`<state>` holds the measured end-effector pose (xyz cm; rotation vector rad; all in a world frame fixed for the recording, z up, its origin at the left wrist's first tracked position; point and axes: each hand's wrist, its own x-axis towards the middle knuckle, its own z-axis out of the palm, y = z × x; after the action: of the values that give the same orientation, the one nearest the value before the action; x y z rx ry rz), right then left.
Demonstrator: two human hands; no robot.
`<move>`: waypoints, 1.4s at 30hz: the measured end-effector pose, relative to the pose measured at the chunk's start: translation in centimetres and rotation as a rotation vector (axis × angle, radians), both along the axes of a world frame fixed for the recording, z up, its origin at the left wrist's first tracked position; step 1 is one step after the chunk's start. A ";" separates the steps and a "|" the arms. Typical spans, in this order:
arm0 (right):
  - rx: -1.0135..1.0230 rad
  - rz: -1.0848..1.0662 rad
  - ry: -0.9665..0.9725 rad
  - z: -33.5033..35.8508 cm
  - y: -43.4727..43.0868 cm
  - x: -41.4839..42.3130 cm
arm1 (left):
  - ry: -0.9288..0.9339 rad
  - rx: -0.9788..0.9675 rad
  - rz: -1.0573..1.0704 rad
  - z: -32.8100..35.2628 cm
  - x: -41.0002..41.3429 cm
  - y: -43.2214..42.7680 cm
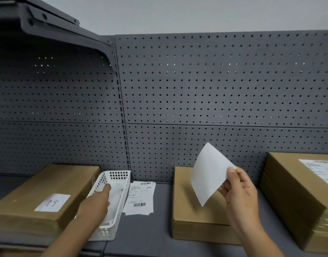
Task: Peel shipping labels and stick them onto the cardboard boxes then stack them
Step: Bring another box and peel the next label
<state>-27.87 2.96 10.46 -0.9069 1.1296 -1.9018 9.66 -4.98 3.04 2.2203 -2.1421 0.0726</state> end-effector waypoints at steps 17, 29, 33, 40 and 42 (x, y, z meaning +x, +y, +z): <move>-0.039 -0.018 0.089 -0.3 -0.1 -0.9 | 0.089 -0.078 0.120 2.2 -1.8 -1.8; -0.128 -0.011 0.216 0.6 0.4 -2.1 | 1.132 -0.074 -0.227 8.0 -13.4 3.1; -0.190 0.063 0.233 1.4 1.0 -1.4 | 1.577 0.174 -0.212 8.6 -17.2 4.1; -0.235 0.199 0.639 0.1 1.8 -2.0 | 1.954 0.461 -0.131 9.0 -19.9 4.7; -0.253 0.230 0.757 -0.4 2.1 -2.6 | 1.994 0.476 -0.111 9.0 -19.8 4.6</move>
<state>-30.44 5.05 10.06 -1.9134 1.1295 -1.5553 -10.19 -0.40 12.00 0.9040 -0.9252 -1.7916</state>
